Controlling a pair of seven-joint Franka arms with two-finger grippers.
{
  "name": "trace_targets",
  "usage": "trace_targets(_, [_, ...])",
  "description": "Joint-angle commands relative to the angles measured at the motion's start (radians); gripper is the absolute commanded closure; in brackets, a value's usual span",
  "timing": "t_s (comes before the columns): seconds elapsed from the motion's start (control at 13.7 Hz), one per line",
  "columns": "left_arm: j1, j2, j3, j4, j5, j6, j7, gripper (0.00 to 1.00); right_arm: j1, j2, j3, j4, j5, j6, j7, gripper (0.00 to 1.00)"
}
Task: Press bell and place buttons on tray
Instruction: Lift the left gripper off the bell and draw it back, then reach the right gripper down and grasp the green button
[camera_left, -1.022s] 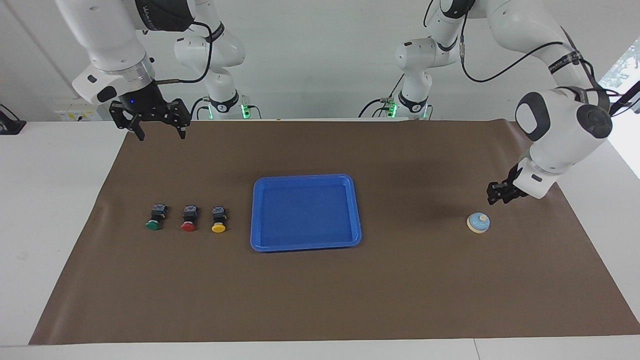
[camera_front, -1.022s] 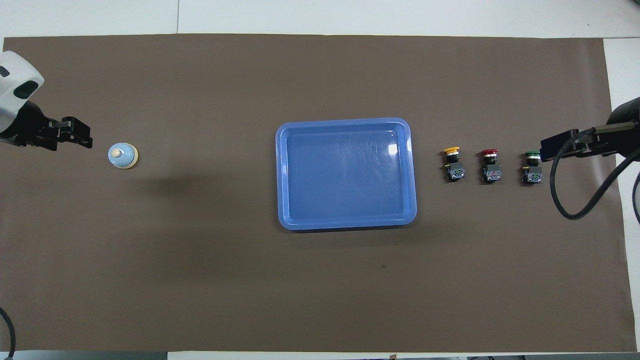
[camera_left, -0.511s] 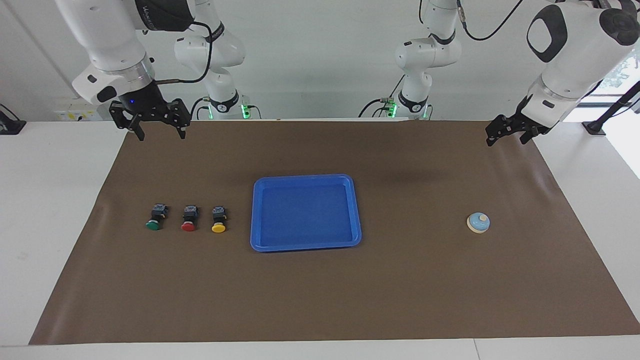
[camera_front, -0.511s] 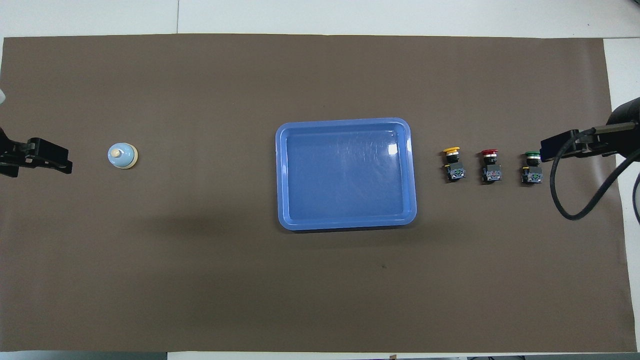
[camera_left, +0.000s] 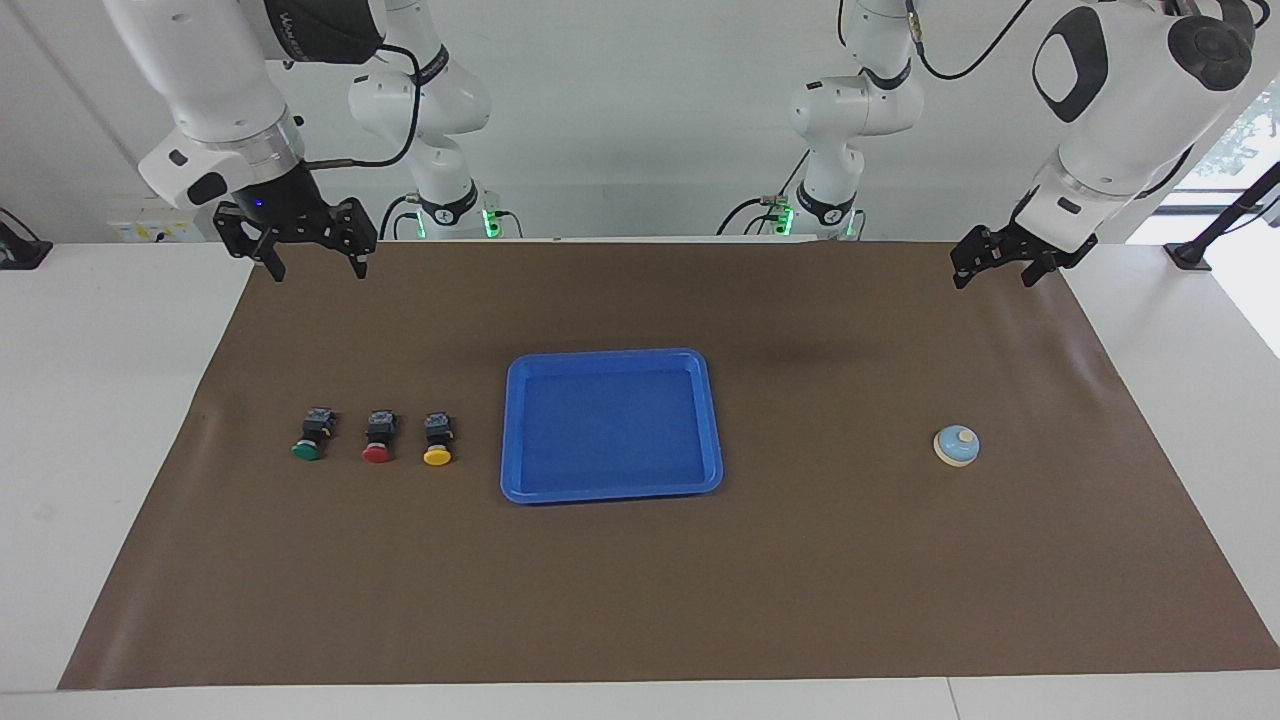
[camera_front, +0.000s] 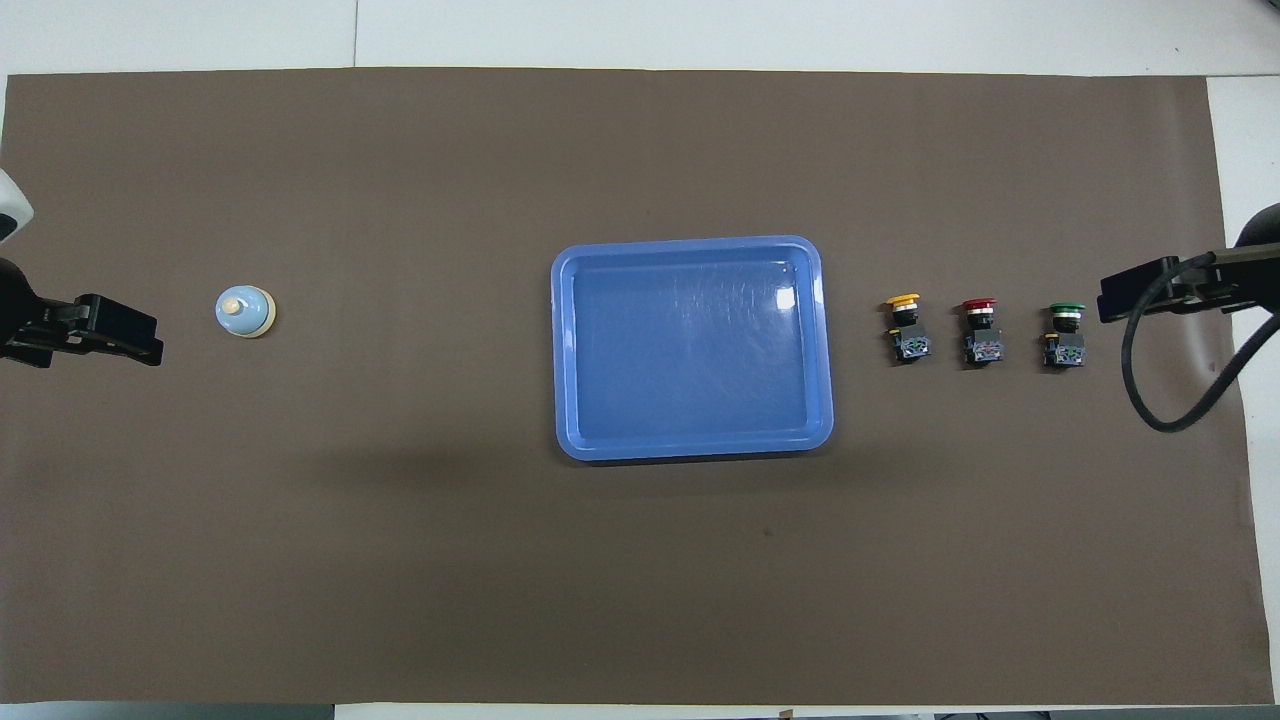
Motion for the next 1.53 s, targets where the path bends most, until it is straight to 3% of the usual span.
trace_targets(0.0, [-0.015, 0.002, 0.018, 0.033, -0.007, -0.034, 0.006, 0.00, -0.052, -0.021, 0.010, -0.055, 0.004, 0.073, -0.041, 0.00])
trace_targets(0.15, [-0.015, -0.013, 0.018, 0.007, -0.006, -0.027, 0.003, 0.00, -0.101, -0.010, 0.010, -0.102, 0.039, 0.137, -0.055, 0.00])
trace_targets(0.51, [-0.011, -0.014, 0.015, 0.009, -0.006, -0.025, 0.000, 0.00, -0.177, 0.160, 0.008, -0.145, 0.042, 0.354, -0.159, 0.00])
trace_targets(0.66, [-0.008, -0.014, 0.015, 0.009, -0.006, -0.025, -0.001, 0.00, -0.211, 0.192, 0.008, -0.232, 0.042, 0.490, -0.207, 0.00])
trace_targets(0.8, [-0.008, -0.014, 0.015, 0.009, -0.006, -0.024, -0.001, 0.00, -0.211, 0.175, 0.008, -0.355, 0.040, 0.611, -0.210, 0.00])
trace_targets(1.17, [-0.008, -0.014, 0.015, 0.007, -0.006, -0.025, -0.001, 0.00, -0.219, 0.169, 0.008, -0.458, 0.042, 0.624, -0.203, 0.00])
trace_targets(1.46, [-0.008, -0.014, 0.015, 0.009, -0.006, -0.025, 0.000, 0.00, -0.247, 0.184, 0.007, -0.481, 0.042, 0.644, -0.203, 0.00])
